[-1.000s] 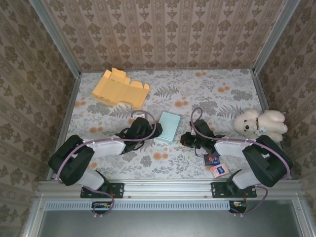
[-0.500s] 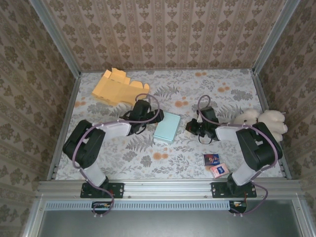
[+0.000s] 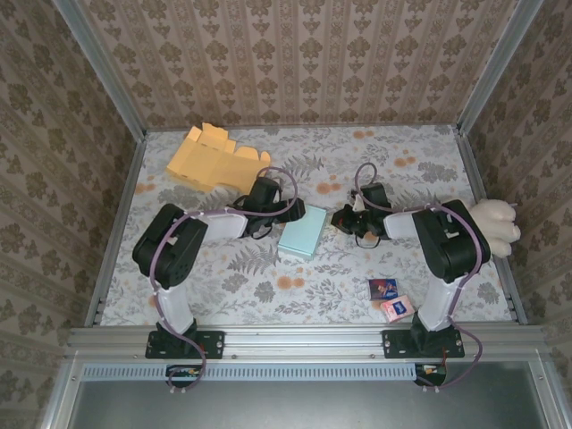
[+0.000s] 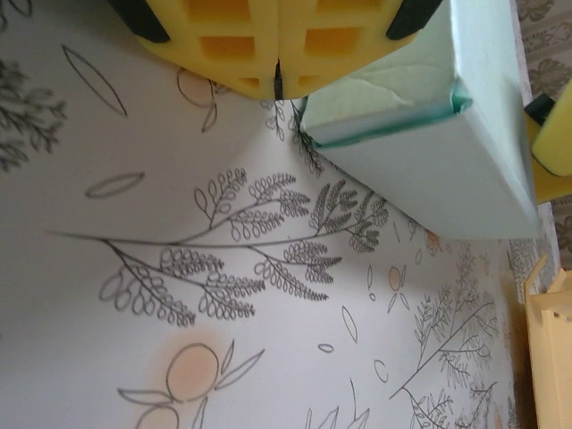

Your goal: Fold the paper box

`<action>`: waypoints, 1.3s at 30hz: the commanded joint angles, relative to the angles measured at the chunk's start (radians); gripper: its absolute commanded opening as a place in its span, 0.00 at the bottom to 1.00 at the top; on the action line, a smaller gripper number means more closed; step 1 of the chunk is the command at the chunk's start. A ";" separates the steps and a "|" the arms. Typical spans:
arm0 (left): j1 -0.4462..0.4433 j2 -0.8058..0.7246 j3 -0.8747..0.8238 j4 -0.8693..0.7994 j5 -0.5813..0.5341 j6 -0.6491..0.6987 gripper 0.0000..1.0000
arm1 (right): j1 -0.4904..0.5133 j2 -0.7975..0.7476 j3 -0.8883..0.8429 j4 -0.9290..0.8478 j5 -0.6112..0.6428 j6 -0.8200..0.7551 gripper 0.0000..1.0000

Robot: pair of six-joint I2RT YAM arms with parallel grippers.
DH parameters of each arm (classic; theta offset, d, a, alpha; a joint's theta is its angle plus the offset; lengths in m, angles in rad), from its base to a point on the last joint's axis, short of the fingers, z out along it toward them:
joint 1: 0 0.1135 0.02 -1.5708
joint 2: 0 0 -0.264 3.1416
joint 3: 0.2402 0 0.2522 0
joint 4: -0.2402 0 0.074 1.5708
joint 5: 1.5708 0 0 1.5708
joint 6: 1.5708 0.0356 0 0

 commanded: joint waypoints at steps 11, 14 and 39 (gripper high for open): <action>-0.130 0.098 0.154 0.030 0.142 0.060 0.73 | -0.003 0.112 0.019 0.070 -0.067 0.012 0.00; -0.171 0.118 0.192 0.035 0.197 0.090 0.72 | -0.002 0.122 0.017 0.100 -0.094 0.013 0.00; -0.030 -0.190 0.084 -0.204 -0.171 0.017 0.76 | 0.039 -0.629 -0.245 -0.175 0.383 -0.162 0.15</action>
